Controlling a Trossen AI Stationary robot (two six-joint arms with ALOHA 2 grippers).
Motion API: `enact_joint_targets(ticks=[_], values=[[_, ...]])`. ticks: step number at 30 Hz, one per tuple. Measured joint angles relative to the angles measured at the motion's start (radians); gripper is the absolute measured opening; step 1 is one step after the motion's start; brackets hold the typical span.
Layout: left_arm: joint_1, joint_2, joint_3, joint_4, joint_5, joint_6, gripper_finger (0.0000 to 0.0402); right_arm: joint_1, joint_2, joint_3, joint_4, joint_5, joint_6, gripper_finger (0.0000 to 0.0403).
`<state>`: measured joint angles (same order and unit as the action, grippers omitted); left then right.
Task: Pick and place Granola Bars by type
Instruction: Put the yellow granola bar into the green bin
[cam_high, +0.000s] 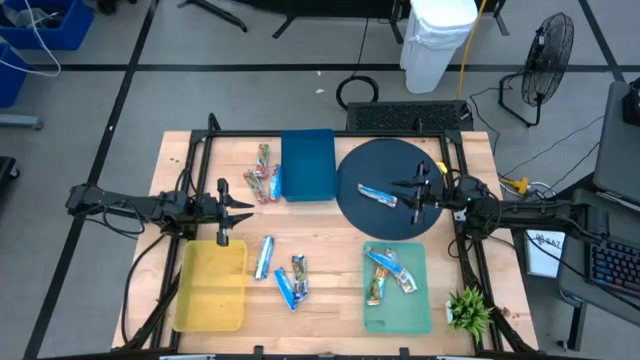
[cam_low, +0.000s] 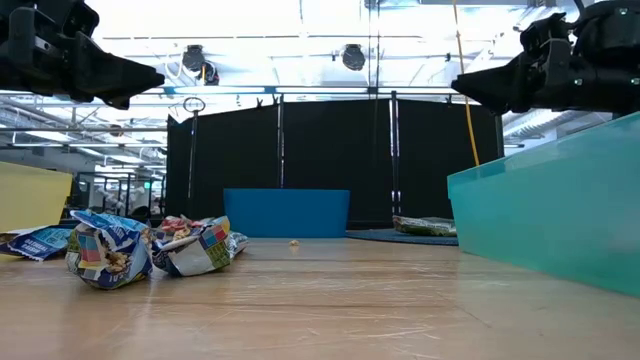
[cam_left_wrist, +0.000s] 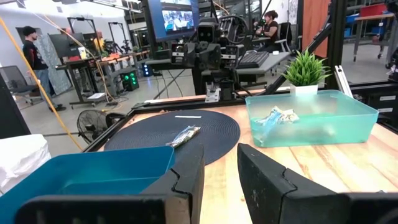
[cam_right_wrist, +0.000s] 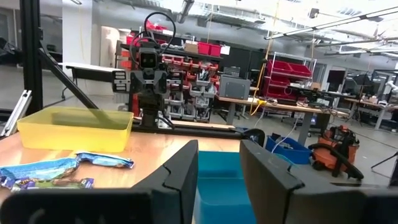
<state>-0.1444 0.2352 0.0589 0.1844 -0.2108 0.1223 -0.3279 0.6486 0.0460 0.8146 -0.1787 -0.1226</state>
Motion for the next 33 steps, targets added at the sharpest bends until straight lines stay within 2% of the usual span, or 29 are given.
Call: enact_joint_targets(ticks=[3, 6, 8, 12, 16, 20, 24, 28, 33], values=[[0.000, 0.000, 0.000, 0.000, 0.000, 0.000, 0.0102, 0.000, 0.009, 0.000, 0.000, 0.001, 0.009, 0.0109], [0.000, 0.000, 0.000, 0.000, 0.000, 0.000, 0.0102, 0.000, 0.020, 0.028, -0.014, 0.011, 0.107, 0.0108], [0.000, 0.000, 0.000, 0.000, 0.000, 0.000, 0.0102, 0.000, 0.034, 0.087, -0.116, 0.035, 0.157, 0.0105], [0.000, 0.000, 0.000, 0.000, 0.000, 0.000, 0.0102, 0.003, 0.077, 0.297, -0.402, 0.085, 0.129, 0.0097], [0.000, 0.000, 0.000, 0.000, 0.000, 0.000, 0.0102, 0.009, 0.184, 0.473, -0.662, 0.229, 0.073, 0.0088], [0.000, 0.000, 0.000, 0.000, 0.000, 0.000, 0.0102, 0.000, 0.295, 0.607, -0.869, 0.307, 0.029, 0.0059], [0.000, 0.000, 0.000, 0.000, 0.000, 0.000, 0.0102, -0.013, 0.381, 0.721, -1.113, 0.309, 0.007, 0.0010], [0.000, 0.000, 0.000, 0.000, 0.000, 0.000, 0.0102, -0.019, 0.450, 0.822, -1.273, 0.309, 0.061, 0.0003], [0.000, 0.000, 0.000, 0.000, 0.000, 0.000, 0.0102, -0.019, 0.520, 0.889, -1.353, 0.309, 0.100, 0.0001]])
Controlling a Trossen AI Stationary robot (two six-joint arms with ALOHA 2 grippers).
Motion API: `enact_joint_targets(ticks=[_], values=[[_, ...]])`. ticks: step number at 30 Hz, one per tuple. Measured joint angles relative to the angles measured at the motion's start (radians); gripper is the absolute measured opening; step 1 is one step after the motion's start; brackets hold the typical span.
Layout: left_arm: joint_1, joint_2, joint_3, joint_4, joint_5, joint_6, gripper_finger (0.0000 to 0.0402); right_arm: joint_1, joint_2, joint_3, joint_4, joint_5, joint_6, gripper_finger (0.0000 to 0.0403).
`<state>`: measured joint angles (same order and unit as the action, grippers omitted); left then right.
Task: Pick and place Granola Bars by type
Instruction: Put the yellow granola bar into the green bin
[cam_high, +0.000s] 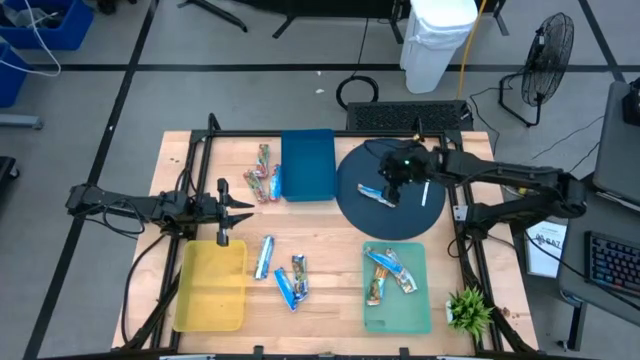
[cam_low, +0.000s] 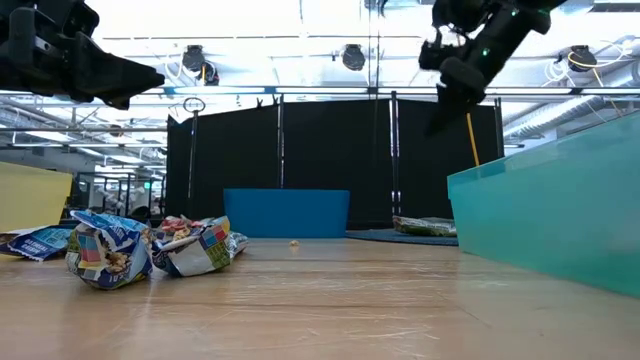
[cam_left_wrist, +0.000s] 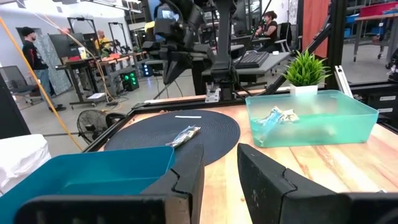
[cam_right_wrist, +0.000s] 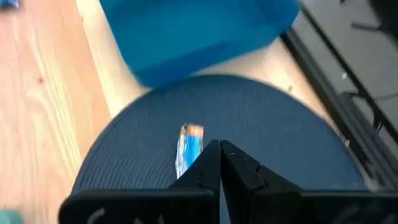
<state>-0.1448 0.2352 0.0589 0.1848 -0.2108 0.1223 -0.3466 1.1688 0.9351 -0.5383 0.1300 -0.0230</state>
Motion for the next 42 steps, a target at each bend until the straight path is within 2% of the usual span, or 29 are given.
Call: enact_joint_targets(ticks=[6, 24, 29, 42], values=[[0.000, 0.000, 0.000, 0.000, 0.000, 0.000, 0.0102, 0.000, 0.099, 0.000, -0.074, 0.000, 0.019, 0.0000], [0.000, 0.000, 0.000, 0.000, 0.000, 0.000, 0.0102, 0.001, 0.366, 0.000, -0.058, 0.001, 0.033, 0.0000], [0.000, 0.000, 0.000, 0.000, 0.000, 0.000, 0.0102, 0.001, 0.368, -0.020, 0.012, 0.000, 0.029, 0.0000], [0.000, 0.000, 0.000, 0.000, 0.000, 0.000, 0.0102, 0.000, 0.369, -0.065, 0.011, -0.003, 0.055, 0.0000]])
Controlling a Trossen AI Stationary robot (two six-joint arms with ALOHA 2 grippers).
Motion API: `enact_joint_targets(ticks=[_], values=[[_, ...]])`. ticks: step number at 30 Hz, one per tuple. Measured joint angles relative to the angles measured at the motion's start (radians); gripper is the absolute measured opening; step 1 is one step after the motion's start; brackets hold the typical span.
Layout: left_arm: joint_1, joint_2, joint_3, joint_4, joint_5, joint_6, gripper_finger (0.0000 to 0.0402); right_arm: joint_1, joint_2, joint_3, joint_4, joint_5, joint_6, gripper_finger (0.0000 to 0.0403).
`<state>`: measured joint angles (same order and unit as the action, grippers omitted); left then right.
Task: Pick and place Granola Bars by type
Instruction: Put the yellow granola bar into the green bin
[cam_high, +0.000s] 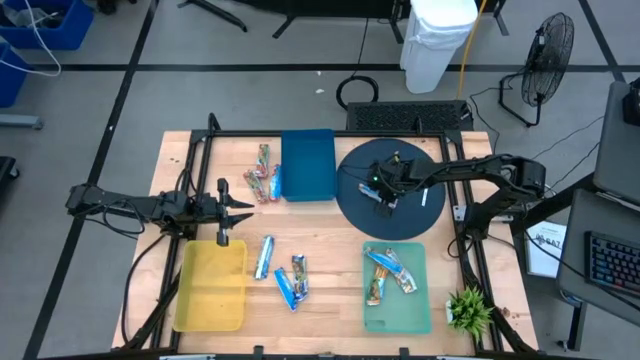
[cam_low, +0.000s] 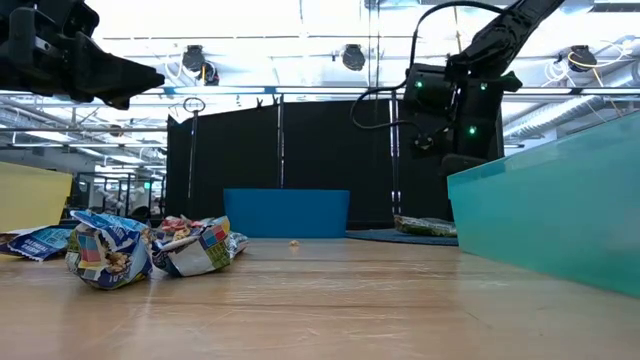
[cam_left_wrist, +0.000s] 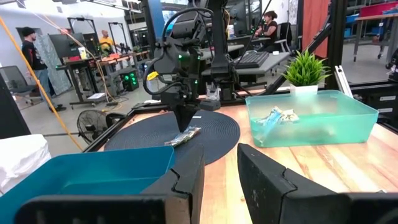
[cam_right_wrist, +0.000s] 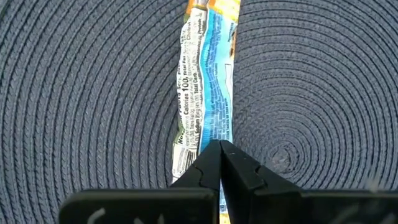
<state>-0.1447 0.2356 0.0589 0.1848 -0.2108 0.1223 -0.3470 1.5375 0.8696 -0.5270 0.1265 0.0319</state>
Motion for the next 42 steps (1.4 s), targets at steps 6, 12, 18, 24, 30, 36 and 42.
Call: enact_joint_targets(ticks=[6, 12, 18, 24, 30, 36, 42], values=[[0.000, 0.000, 0.000, 0.000, 0.000, 0.000, 0.0102, 0.000, 0.000, 0.000, 0.009, 0.001, 0.009, 0.0000], [0.000, 0.000, 0.000, 0.000, 0.000, 0.000, 0.0102, 0.002, -0.018, 0.000, 0.007, 0.000, 0.013, 0.0036], [0.000, 0.000, 0.000, 0.000, 0.000, 0.000, 0.0102, 0.002, -0.083, 0.000, 0.019, 0.000, 0.054, 0.0115], [0.000, 0.000, 0.000, 0.000, 0.000, 0.000, 0.0102, 0.004, -0.079, 0.000, 0.011, -0.001, 0.054, 0.0174], [0.000, 0.000, 0.000, 0.000, 0.000, 0.000, 0.0102, 0.016, -0.033, 0.000, 0.008, -0.011, 0.062, 0.0186], [0.000, 0.000, 0.000, 0.000, 0.000, 0.000, 0.0102, 0.028, -0.005, 0.000, 0.015, -0.026, 0.061, 0.0177], [0.000, 0.000, 0.000, 0.000, 0.000, 0.000, 0.0102, 0.028, -0.004, 0.000, 0.018, -0.025, 0.062, 0.0174]])
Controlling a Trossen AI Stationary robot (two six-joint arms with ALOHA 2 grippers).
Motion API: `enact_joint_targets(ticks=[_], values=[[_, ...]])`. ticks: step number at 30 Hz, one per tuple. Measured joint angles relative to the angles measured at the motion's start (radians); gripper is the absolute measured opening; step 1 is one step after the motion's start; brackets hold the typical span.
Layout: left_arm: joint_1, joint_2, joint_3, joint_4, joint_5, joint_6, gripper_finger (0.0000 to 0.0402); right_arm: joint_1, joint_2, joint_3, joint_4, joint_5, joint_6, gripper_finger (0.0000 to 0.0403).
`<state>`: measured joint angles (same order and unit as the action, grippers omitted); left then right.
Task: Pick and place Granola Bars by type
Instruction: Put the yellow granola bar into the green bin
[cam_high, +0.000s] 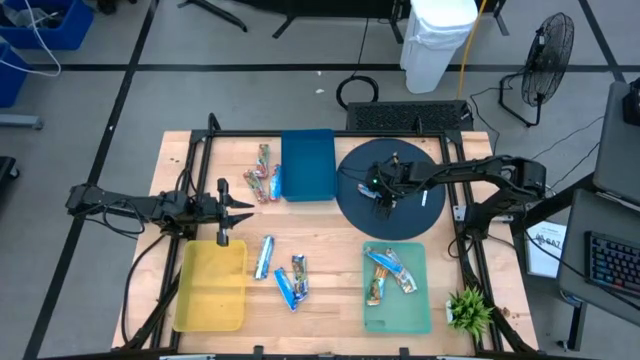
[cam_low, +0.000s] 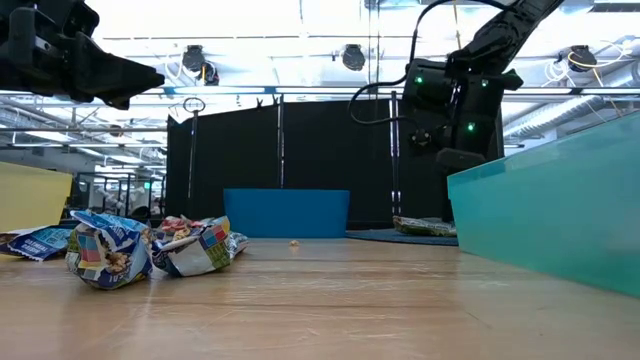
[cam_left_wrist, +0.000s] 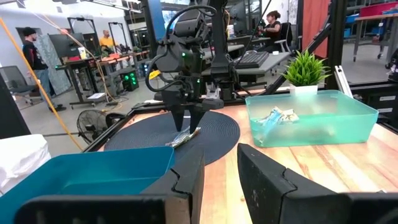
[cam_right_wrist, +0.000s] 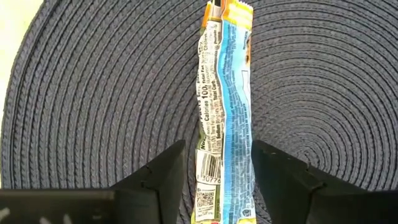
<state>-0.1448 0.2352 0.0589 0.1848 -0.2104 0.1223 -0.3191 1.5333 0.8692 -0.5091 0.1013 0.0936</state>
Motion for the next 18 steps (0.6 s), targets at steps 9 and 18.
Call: enact_joint_targets(ticks=[9, 18], values=[[0.000, 0.000, 0.000, 0.000, 0.000, 0.000, 0.0102, -0.002, 0.000, -0.071, 0.081, 0.002, 0.000, 0.0173], [0.000, 0.000, 0.000, 0.000, 0.000, 0.000, 0.0102, -0.002, 0.000, -0.080, 0.087, 0.002, 0.006, 0.0159]])
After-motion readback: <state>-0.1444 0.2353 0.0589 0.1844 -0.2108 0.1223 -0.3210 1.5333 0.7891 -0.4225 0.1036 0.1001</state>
